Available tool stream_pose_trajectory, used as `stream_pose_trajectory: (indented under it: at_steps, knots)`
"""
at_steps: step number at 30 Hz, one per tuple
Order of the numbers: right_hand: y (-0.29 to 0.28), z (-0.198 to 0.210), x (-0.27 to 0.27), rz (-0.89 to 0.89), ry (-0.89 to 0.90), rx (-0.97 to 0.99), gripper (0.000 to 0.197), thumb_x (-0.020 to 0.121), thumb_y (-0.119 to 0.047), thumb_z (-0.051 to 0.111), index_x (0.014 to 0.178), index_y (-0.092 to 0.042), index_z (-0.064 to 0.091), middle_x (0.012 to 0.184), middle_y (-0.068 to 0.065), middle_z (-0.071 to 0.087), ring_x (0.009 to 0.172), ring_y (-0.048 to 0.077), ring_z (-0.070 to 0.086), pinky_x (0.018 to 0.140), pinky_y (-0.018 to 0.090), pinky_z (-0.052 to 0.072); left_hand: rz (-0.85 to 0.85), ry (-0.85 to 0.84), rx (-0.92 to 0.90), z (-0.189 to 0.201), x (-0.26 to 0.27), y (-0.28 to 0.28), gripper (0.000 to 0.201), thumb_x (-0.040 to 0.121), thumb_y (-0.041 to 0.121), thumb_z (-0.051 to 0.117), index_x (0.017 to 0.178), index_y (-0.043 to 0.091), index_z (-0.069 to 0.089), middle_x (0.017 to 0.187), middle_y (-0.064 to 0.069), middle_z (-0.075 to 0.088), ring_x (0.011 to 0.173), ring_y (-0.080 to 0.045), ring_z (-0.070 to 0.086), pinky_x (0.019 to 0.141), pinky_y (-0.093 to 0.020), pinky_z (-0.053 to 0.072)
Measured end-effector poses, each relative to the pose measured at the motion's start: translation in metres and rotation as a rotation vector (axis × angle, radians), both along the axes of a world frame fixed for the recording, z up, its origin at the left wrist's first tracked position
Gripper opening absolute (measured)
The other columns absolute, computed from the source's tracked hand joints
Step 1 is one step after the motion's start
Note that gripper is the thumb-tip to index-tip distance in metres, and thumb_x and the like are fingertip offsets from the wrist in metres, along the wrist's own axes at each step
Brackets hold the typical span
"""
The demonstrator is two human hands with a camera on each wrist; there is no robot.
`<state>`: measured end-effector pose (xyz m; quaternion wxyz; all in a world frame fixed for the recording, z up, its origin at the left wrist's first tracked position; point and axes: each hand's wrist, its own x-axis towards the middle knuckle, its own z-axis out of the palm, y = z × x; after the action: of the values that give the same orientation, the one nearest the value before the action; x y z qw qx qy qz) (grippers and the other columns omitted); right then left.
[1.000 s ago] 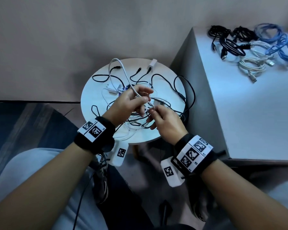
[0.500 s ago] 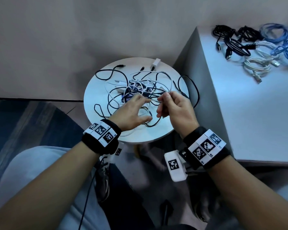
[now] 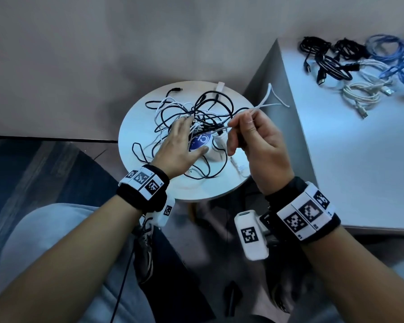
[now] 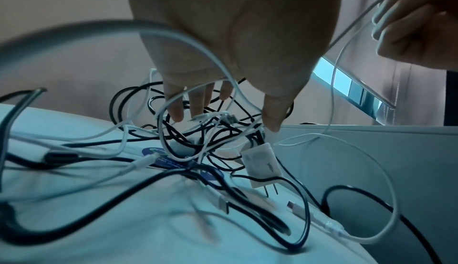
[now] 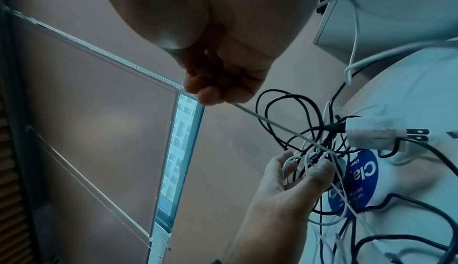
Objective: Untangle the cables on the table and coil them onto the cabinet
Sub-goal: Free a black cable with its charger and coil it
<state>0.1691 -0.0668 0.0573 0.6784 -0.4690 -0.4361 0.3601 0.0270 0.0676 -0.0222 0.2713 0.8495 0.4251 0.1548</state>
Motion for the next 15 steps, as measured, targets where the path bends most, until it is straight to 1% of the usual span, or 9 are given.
stream_pose_trajectory:
  at_steps: [2, 4, 6, 7, 8, 10, 11, 13, 15]
  knots:
    - [0.001, -0.002, 0.001, 0.001, -0.032, -0.059, 0.027, 0.107, -0.014, 0.037, 0.091, -0.009, 0.058, 0.061, 0.009, 0.050, 0.054, 0.020, 0.047, 0.060, 0.034, 0.039, 0.011, -0.029, -0.020, -0.001, -0.001, 0.002, 0.074, 0.095, 0.047, 0.063, 0.155, 0.026, 0.027, 0.153, -0.005, 0.031, 0.133, -0.027, 0.047, 0.108, -0.047, 0.044]
    - [0.003, -0.007, 0.004, -0.005, -0.065, -0.132, 0.026, 0.108, -0.012, 0.037, 0.093, -0.008, 0.058, 0.062, 0.006, 0.054, 0.055, 0.021, 0.049, 0.059, 0.034, 0.040, 0.016, -0.022, 0.000, 0.001, -0.002, 0.003, 0.064, 0.097, 0.045, 0.061, 0.152, 0.028, 0.035, 0.148, -0.003, 0.036, 0.127, -0.026, 0.052, 0.104, -0.044, 0.047]
    - [0.004, -0.013, 0.008, -0.013, -0.108, -0.212, 0.022, 0.108, -0.011, 0.039, 0.097, -0.007, 0.059, 0.065, 0.006, 0.056, 0.058, 0.022, 0.052, 0.060, 0.032, 0.042, 0.029, 0.013, 0.021, 0.002, -0.001, 0.002, 0.056, 0.098, 0.042, 0.060, 0.150, 0.028, 0.042, 0.150, -0.003, 0.036, 0.128, -0.026, 0.051, 0.104, -0.041, 0.045]
    - [0.005, -0.017, 0.009, -0.019, -0.147, -0.257, 0.020, 0.107, -0.010, 0.041, 0.100, -0.009, 0.059, 0.067, 0.006, 0.059, 0.059, 0.022, 0.055, 0.061, 0.030, 0.045, 0.039, 0.033, 0.024, 0.002, -0.001, 0.002, 0.053, 0.099, 0.040, 0.059, 0.149, 0.028, 0.044, 0.154, -0.003, 0.034, 0.131, -0.026, 0.049, 0.106, -0.040, 0.043]
    - [0.005, -0.021, 0.011, -0.029, -0.199, -0.304, 0.017, 0.106, -0.011, 0.044, 0.101, -0.014, 0.060, 0.070, 0.004, 0.062, 0.062, 0.022, 0.059, 0.063, 0.028, 0.048, 0.049, 0.055, 0.026, 0.002, 0.000, 0.002, 0.051, 0.100, 0.039, 0.058, 0.148, 0.029, 0.046, 0.157, -0.004, 0.032, 0.134, -0.027, 0.047, 0.106, -0.040, 0.041]
    - [0.004, -0.029, 0.012, -0.058, -0.319, -0.379, 0.015, 0.104, -0.017, 0.050, 0.100, -0.029, 0.059, 0.079, 0.000, 0.068, 0.072, 0.020, 0.067, 0.073, 0.031, 0.053, 0.071, 0.078, 0.025, 0.000, 0.000, 0.002, 0.046, 0.101, 0.039, 0.055, 0.146, 0.028, 0.049, 0.160, -0.004, 0.029, 0.136, -0.028, 0.045, 0.106, -0.039, 0.040]
    - [0.004, -0.032, 0.013, -0.065, -0.358, -0.401, 0.015, 0.103, -0.019, 0.053, 0.099, -0.033, 0.058, 0.082, -0.002, 0.070, 0.076, 0.020, 0.069, 0.077, 0.032, 0.055, 0.081, 0.074, 0.027, -0.001, 0.000, 0.002, 0.045, 0.102, 0.038, 0.055, 0.145, 0.027, 0.050, 0.160, -0.005, 0.030, 0.136, -0.028, 0.046, 0.106, -0.039, 0.040]
    - [0.003, -0.034, 0.014, -0.063, -0.382, -0.411, 0.013, 0.102, -0.020, 0.053, 0.099, -0.031, 0.059, 0.082, -0.002, 0.071, 0.078, 0.019, 0.070, 0.079, 0.031, 0.055, 0.098, 0.050, 0.062, 0.000, 0.000, 0.001, 0.040, 0.101, 0.035, 0.056, 0.140, 0.025, 0.054, 0.155, -0.006, 0.036, 0.130, -0.028, 0.050, 0.101, -0.039, 0.043]
    - [0.004, -0.034, 0.015, -0.057, -0.382, -0.394, 0.014, 0.103, -0.017, 0.052, 0.100, -0.027, 0.061, 0.078, -0.002, 0.071, 0.077, 0.018, 0.069, 0.079, 0.032, 0.055, 0.069, 0.000, 0.136, 0.003, 0.001, -0.001, 0.037, 0.098, 0.031, 0.061, 0.134, 0.024, 0.058, 0.147, -0.005, 0.043, 0.121, -0.026, 0.055, 0.095, -0.040, 0.049]
